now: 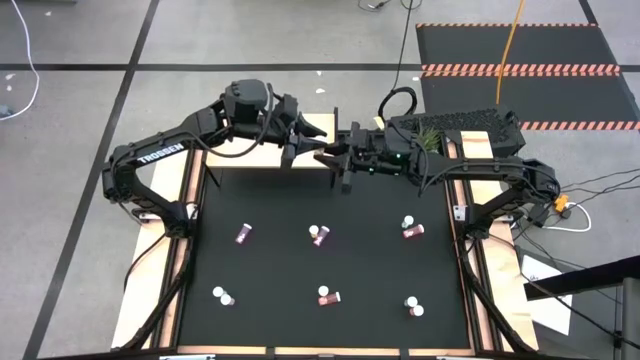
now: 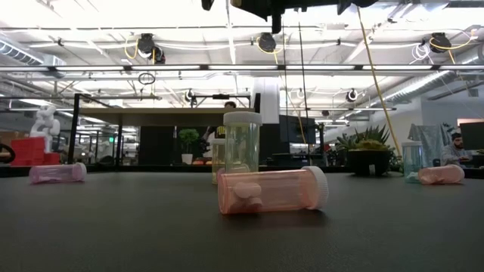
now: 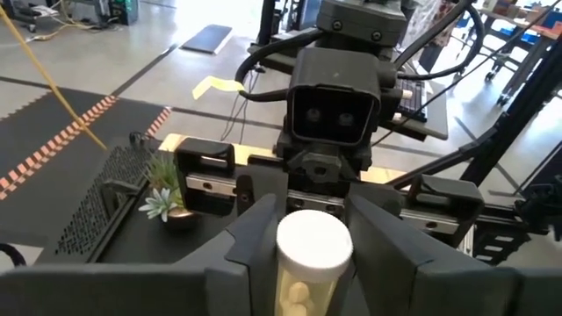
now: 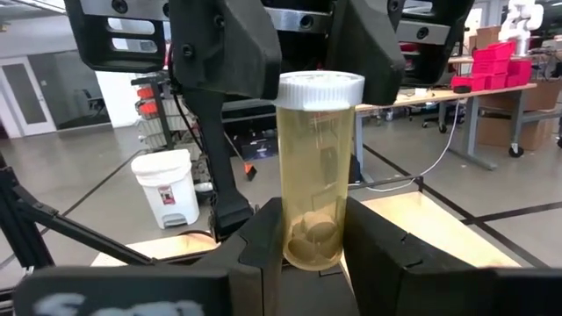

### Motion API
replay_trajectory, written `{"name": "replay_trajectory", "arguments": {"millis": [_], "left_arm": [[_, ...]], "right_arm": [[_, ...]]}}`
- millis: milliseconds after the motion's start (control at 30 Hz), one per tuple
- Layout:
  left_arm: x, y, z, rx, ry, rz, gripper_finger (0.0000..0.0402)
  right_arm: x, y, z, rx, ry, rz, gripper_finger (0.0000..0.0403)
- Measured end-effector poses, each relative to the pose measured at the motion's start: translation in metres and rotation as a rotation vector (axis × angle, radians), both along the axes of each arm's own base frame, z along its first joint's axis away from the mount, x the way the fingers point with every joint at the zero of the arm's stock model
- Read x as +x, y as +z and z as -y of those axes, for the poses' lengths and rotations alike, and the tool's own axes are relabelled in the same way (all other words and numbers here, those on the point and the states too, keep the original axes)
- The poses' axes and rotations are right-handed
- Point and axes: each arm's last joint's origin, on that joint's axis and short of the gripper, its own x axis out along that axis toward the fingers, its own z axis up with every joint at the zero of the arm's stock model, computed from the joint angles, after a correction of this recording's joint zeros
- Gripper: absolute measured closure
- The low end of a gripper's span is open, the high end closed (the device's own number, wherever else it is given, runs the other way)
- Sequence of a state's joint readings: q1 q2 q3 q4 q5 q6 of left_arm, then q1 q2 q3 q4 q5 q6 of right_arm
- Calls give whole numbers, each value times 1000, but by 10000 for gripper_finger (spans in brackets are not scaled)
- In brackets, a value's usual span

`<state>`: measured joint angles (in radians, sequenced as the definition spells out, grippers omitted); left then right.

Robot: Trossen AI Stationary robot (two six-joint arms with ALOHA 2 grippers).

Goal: Pick and place medicine bottles onto shelf by color
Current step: Put the top left yellow medicine bottle on the shelf

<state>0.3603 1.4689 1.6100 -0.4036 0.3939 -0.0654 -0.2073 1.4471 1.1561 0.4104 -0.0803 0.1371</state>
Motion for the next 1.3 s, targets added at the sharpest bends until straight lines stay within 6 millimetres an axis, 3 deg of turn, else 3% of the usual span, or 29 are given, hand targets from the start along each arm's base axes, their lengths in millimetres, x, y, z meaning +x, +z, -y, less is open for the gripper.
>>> {"name": "replay_trajectory", "arguments": {"millis": [167, 300, 633, 833, 1100, 1300], "left_arm": [[0, -1, 0, -3, -1, -6, 230], [0, -1, 0, -3, -1, -6, 225], [0, -1, 0, -3, -1, -5, 284], [-1, 0, -4, 4, 34, -6, 276], [-31, 15, -32, 39, 266, 33, 284], [-56, 19, -46, 49, 337, -1, 281]], "right_arm": [[0, 0, 0, -1, 0, 5, 311], [0, 0, 0, -1, 0, 4, 311], [0, 0, 0, 3, -1, 5, 310], [0, 0, 0, 10, -6, 5, 273], [-13, 3, 1, -8, -121, -40, 214], [-45, 1, 2, -12, -188, -50, 198]]}}
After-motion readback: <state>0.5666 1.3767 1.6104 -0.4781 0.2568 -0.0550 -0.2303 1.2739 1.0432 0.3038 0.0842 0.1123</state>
